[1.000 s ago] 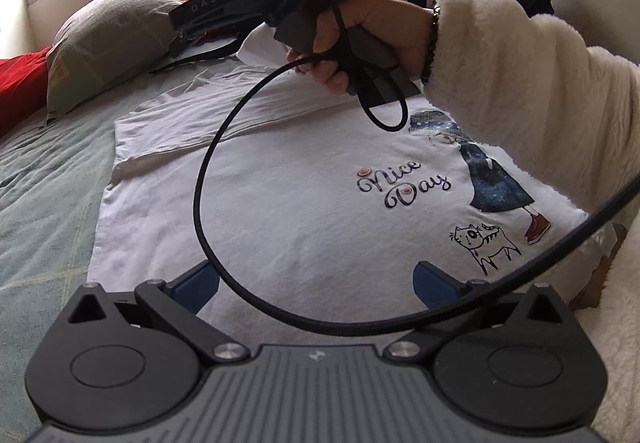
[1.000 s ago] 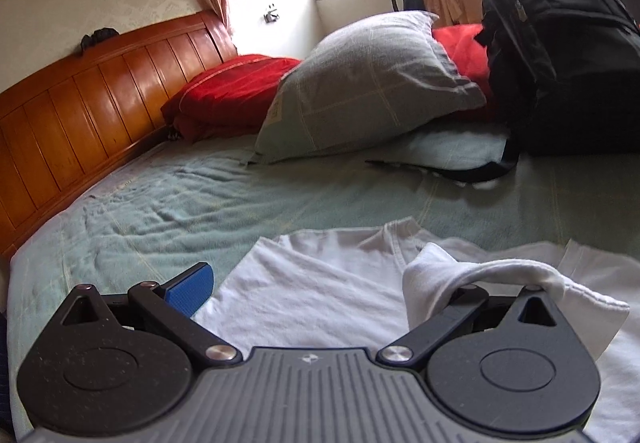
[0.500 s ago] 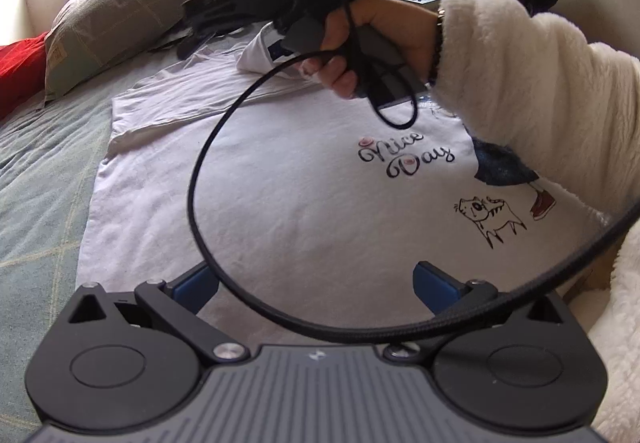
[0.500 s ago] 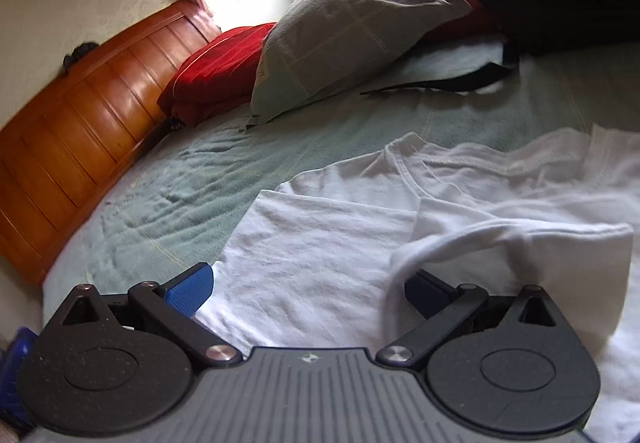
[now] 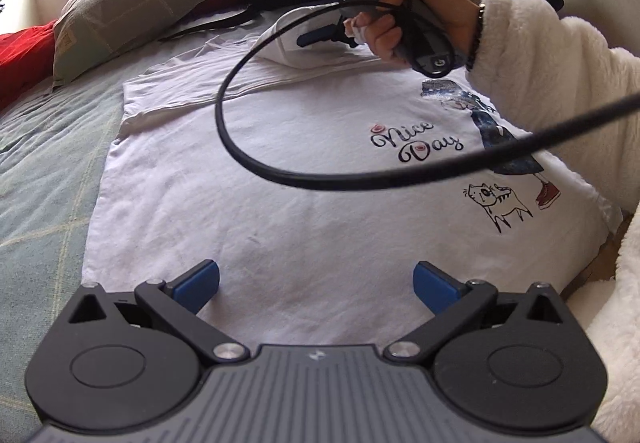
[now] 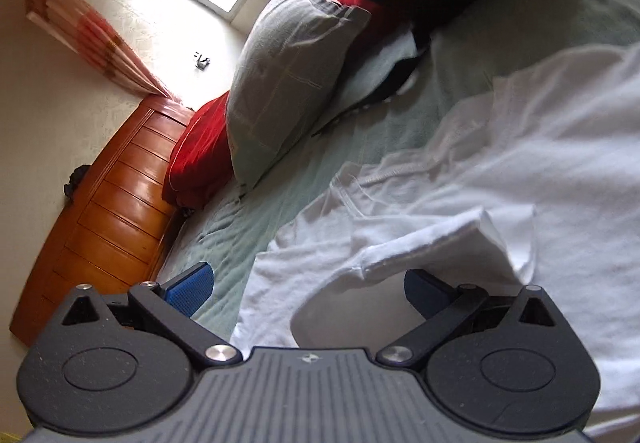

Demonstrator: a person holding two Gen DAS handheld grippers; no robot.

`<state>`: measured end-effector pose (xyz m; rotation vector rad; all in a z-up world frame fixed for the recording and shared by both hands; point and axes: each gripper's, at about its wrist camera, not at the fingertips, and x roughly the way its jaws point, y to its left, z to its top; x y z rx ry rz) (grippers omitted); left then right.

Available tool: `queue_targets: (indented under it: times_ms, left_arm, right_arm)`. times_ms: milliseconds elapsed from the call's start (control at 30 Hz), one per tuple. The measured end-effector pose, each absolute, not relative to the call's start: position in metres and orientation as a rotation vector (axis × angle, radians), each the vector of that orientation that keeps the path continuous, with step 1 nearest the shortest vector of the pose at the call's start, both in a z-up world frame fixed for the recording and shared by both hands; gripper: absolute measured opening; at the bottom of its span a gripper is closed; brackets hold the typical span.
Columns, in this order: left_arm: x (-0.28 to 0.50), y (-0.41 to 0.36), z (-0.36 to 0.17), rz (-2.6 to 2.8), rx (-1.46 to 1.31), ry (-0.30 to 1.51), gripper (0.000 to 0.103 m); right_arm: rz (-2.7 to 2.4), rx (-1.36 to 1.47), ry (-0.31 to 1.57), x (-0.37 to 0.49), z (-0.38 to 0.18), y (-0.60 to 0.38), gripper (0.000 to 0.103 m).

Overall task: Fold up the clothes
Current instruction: 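Lower the sleeve cuff onto the shirt body and open the right gripper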

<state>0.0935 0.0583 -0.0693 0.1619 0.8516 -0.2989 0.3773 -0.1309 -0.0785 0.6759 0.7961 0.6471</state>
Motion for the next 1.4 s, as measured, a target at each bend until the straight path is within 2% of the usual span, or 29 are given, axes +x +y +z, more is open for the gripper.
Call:
queue_targets:
  times_ms: [233, 600, 767, 967, 1400]
  left_arm:
    - [0.088, 0.065, -0.073, -0.276, 0.153, 0.863, 0.102]
    - [0.087, 0.069, -0.072, -0.322, 0.198, 0.872, 0.102]
    - [0.085, 0.07, -0.069, -0.305, 0.236, 0.879, 0.102]
    - [0.081, 0.071, -0.068, -0.303, 0.228, 0.881, 0.102]
    - [0.082, 0.075, -0.068, -0.289, 0.215, 0.879, 0.102]
  right_arm:
    - [0.782, 0.502, 0.852, 0.37, -0.074, -0.096, 0.103]
    - [0.633, 0.608, 0.887, 0.345, -0.061, -0.188, 0.103]
    - [0.563, 0.663, 0.917, 0.375, -0.066, -0.21, 0.103]
    - [0.535, 0.643, 1.069, 0.405, -0.083, -0.18, 0.103]
    - [0.739, 0.654, 1.143, 0.419, -0.068, -0.107, 0.103]
